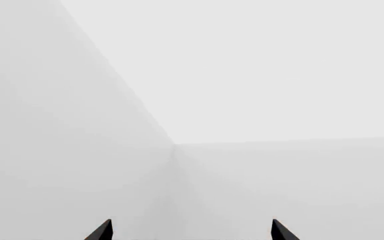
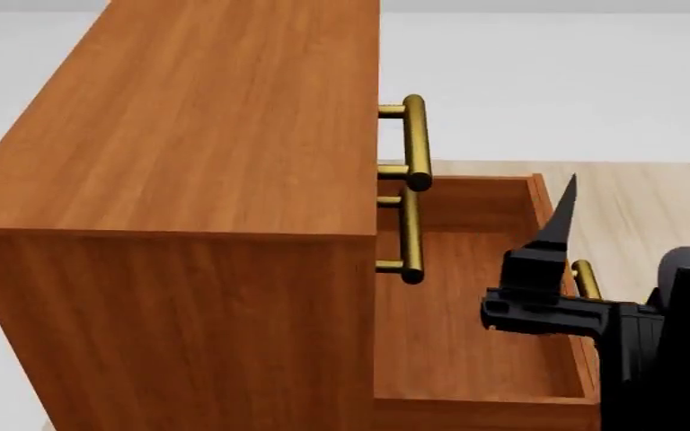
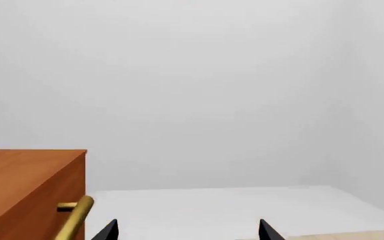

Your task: Close the bottom drawer of the cabinet and open the top drawer.

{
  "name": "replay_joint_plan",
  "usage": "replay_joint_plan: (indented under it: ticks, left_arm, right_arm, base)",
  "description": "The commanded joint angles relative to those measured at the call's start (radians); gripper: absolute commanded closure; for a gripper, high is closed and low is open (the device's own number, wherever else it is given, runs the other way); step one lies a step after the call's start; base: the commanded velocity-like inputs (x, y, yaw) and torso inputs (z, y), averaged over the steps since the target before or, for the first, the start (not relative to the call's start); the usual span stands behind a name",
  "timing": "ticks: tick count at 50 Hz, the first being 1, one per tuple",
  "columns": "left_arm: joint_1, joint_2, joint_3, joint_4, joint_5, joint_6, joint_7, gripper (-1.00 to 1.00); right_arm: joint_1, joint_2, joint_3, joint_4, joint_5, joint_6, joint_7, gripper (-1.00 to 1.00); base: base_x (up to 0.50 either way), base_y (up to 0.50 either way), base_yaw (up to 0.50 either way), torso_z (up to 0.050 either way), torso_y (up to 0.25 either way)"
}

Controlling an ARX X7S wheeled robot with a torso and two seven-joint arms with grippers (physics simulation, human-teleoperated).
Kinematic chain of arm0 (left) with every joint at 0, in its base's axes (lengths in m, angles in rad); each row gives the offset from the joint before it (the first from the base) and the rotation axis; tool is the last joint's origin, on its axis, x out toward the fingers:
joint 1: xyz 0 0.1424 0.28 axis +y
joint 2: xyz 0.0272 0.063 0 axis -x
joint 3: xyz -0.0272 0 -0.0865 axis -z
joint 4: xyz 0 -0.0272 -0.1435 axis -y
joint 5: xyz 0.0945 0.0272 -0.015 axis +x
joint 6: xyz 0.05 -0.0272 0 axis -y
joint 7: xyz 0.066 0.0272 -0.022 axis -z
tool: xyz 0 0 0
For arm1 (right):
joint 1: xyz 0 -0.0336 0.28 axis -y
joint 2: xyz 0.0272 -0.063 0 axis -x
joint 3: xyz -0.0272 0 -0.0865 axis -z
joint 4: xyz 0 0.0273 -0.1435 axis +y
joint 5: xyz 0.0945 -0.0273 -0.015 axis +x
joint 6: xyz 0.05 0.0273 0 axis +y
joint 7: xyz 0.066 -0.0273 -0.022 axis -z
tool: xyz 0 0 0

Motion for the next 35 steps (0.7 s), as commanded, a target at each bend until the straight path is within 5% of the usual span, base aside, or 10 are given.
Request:
replay_joint_plan:
  ticks: [1,35]
  left_arm:
    - [-0.054,-0.005,0.058,0.0,-0.008,-0.015,0.0,-1.0]
    - [-0.112,-0.013,0.116,0.0,-0.017,-0.026,0.0,-1.0]
  right_arm:
    - [0.211,0.105,0.071,0.143,0.03,0.181,0.001,-1.0]
    - [0.387,0.164,-0.15,0.9,-0.185,-0.134,0.053,-1.0]
  base:
    - [0.0,0.0,0.0,0.0,0.0]
    - [0.0,0.0,0.0,0.0,0.0]
